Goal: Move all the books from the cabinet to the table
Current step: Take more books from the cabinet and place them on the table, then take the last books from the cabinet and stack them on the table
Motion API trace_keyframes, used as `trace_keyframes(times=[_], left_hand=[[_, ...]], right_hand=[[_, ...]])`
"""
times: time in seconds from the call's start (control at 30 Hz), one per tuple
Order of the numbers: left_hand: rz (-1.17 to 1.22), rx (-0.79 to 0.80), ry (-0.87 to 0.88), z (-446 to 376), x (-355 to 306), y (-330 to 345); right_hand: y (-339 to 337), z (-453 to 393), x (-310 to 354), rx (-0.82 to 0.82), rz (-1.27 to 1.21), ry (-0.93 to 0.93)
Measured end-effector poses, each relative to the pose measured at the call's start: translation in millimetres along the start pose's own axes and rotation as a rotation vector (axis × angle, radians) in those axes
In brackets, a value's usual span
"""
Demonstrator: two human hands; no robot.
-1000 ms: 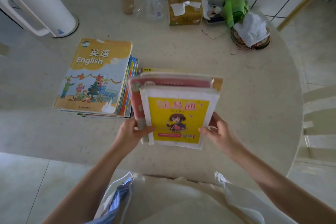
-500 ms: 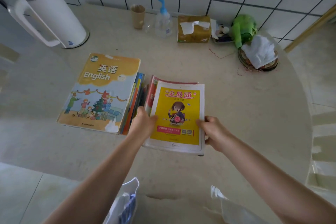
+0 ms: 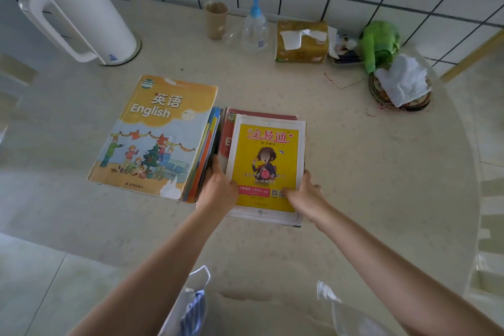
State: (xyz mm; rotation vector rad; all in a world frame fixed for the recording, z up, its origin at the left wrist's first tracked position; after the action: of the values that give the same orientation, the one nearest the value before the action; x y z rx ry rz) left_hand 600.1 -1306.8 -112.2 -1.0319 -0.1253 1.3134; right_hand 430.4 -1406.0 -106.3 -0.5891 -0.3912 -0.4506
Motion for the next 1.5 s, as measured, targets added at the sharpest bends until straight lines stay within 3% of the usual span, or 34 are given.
trace_keyframes(times=[0.1,0.2,0.4,0.67,0.93,1.1,1.5], left_hand=[[0.021,-0.014,0.044,0,3,1],[0.044,-0.052,0.093,2,6,0],[-0.105,-0.100,0.247,35,8,3],[-0.126,-0.180,0.713,94,-16,25],[-0.156,0.014,0.829,125,-1,72],[-0.263,0.145,1.004,132,5,92],[-0.564,0.575,1.389,193,57,147]], right_hand=[[5,-2,-1,0.010,-0.195,-0.035],[5,4,0,-0.014,-0.226,-0.096],[-4,37,-17,-0.062,-0.056,-0.237],[-11,90,-60,-0.281,0.221,-0.504],[14,135,-142,-0.388,0.219,-0.367],[48,161,-174,-0.482,0.119,-0.212],[184,265,-255,-0.772,-0.234,0.255]])
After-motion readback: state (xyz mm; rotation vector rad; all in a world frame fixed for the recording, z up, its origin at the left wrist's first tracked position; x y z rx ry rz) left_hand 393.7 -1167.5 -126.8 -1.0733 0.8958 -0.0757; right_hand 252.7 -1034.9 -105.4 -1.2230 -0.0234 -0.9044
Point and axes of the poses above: each hand's wrist, its own z-axis away from the middle knuckle, its own y-axis out of the palm, x = y × z, the point moved 2 cm from there along -z, towards the middle knuckle, and after that the axes turned 1 degree about x, right-handed, at the moved point
